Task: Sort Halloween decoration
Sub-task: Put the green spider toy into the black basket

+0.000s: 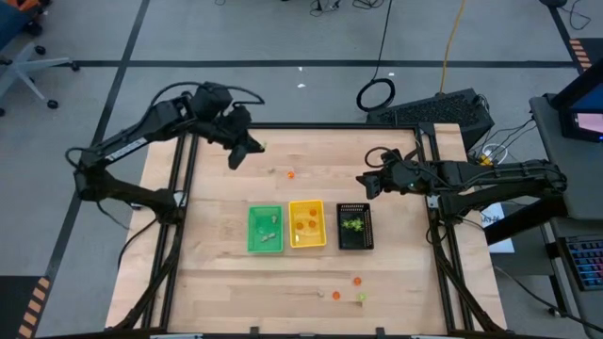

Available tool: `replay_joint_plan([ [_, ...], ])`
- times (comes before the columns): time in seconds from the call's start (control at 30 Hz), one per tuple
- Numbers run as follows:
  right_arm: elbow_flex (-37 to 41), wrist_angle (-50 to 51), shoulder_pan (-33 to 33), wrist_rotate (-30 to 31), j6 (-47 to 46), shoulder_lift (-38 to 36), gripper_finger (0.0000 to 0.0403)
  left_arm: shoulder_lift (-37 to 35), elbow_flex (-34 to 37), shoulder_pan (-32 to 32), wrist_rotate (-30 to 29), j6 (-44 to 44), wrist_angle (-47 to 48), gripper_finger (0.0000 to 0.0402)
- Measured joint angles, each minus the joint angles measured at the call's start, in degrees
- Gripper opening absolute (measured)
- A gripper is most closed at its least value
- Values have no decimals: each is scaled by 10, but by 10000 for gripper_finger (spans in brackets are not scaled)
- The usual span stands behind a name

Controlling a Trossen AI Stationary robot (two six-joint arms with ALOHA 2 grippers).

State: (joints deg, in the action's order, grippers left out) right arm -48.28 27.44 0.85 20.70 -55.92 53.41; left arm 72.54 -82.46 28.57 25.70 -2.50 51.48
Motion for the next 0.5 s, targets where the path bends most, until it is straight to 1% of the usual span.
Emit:
replay_joint_plan([
  [0.2,0,0,9,-45,-5,0,162,-19,0,-54,-40,0,-5,0],
  [0.33,0,0,17,-48,3,0,162,-23,0,-89,-70,-1,-11,0],
  [0.43,0,0,19,-49,26,0,162,-23,0,-113,-100,-1,-33,0],
  [0.5,0,2,19,-64,37,0,162,-23,0,-125,-117,0,-51,0],
])
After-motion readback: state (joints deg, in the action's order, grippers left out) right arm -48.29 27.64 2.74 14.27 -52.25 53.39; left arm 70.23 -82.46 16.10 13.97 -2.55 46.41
